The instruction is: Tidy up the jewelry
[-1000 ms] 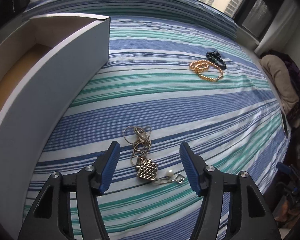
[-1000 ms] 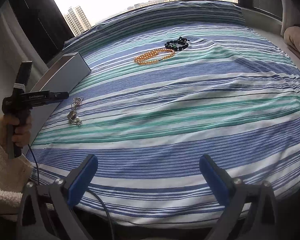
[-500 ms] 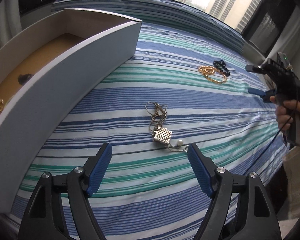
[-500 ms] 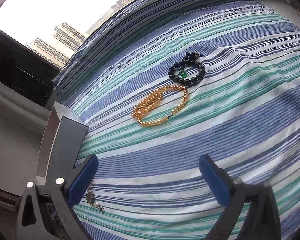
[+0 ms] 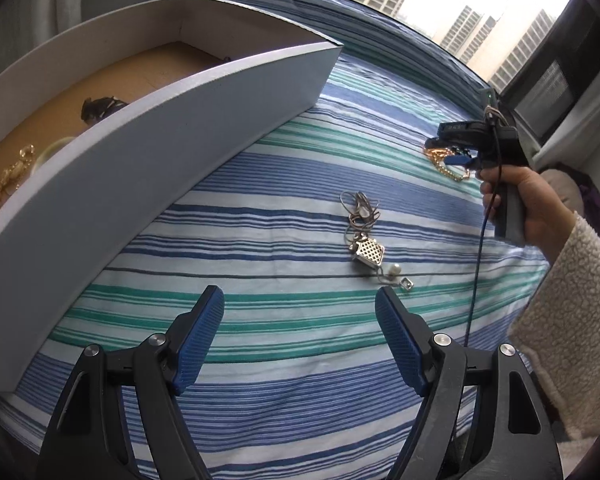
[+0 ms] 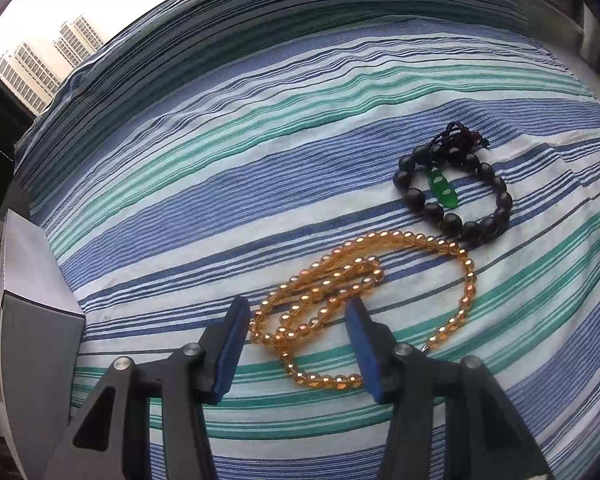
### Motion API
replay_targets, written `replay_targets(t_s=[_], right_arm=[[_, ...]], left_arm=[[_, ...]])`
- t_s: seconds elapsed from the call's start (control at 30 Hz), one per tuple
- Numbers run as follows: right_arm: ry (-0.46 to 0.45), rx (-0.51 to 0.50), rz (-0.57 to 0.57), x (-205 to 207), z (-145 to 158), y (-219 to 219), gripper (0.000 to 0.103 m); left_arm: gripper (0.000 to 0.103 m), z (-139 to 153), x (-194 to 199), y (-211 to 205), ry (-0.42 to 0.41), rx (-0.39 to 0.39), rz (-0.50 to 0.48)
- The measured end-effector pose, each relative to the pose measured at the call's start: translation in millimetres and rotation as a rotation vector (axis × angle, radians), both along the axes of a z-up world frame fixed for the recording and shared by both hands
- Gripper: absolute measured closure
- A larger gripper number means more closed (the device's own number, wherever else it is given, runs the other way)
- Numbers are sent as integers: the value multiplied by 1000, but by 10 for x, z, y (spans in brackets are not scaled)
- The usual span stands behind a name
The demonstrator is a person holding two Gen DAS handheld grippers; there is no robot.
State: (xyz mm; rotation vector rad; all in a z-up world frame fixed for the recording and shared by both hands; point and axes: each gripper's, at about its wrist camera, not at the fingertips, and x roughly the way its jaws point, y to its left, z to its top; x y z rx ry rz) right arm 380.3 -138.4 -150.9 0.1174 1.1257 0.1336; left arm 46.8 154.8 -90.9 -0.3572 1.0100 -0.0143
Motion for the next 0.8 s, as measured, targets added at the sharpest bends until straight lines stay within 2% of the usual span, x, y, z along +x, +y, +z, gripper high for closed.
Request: replay_targets(t_s=[0.07,0.1,0.13,0.2,0.3,0.37,0.53,0.7,0.8], right_arm=[[-46,-108,71,-74,-8,153,55],[-65,-174,96,-114,-24,204,68],[-92,-214,129,-165,-23,232,71],[-105,-213,171,-237,-7,227,88],[-71,-123,208,-408,28,73,90],[-54,-46,234,-576,65,-58,95],[-23,105,281,-1100,186,-391,95],[20,188,297,-1602,136,-687,95],[18,194,302,-1920,102,-793,95]], left_arm=[[24,-14,3,6,-1,2,-1],[24,-18,4,-3,-1,3,-4],[24,-25,7,-10,0,4,-6],[24,-45,25,-28,6,8,-10],[24,-69,15,-36,13,24,-13],[24,-91,19,-45,18,36,-14],[24,-144,54,-111,37,51,-25],[24,-164,82,-232,49,67,-57],[24,-162,100,-303,53,70,-77]])
